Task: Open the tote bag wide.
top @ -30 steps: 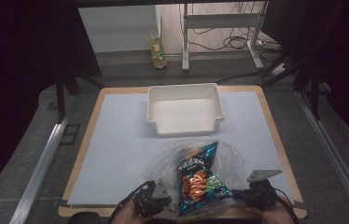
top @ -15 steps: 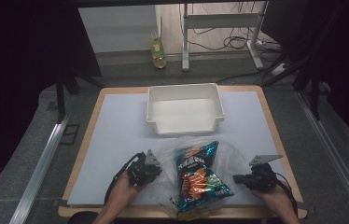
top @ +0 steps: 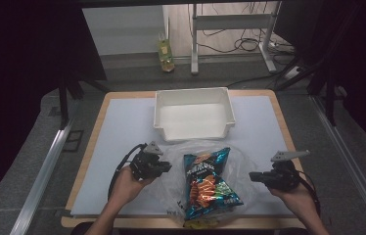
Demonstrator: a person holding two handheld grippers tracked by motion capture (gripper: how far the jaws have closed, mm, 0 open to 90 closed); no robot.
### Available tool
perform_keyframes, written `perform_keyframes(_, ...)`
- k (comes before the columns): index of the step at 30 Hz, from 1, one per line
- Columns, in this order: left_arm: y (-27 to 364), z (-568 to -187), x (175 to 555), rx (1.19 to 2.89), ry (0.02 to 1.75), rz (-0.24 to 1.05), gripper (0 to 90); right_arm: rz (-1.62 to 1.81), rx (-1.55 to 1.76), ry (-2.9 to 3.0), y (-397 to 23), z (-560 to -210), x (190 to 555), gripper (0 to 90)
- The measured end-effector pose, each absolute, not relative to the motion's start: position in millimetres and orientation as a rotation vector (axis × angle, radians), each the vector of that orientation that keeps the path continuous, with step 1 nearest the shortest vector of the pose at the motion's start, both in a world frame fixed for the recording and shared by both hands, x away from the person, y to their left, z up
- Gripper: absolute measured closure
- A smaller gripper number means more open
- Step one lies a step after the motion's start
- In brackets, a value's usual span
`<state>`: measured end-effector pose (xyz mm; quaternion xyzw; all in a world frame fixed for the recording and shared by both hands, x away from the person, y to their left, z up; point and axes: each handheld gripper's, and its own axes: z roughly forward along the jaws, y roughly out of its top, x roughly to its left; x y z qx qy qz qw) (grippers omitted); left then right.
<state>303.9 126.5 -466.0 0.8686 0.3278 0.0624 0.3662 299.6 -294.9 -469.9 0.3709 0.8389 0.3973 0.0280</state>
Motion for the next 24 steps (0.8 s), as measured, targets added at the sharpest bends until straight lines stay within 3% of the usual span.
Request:
perform_keyframes(9,108,-428,314,2.175,0.758,0.147,80.9,1.205,1.03,2.581,-265,-436,324,88.3)
perform_keyframes(12,91,-443,324,2.242,0.774,0.175,80.9,1.15,1.031,2.568,-254,-442,342,88.3)
perform_keyframes(18,78,-484,352,2.361,0.904,0.393,82.2,1.114,1.12,2.568,-242,-471,375,88.4)
perform_keyframes(24,80,-512,375,2.362,0.987,0.402,83.6,1.076,1.181,2.556,-237,-492,393,88.7)
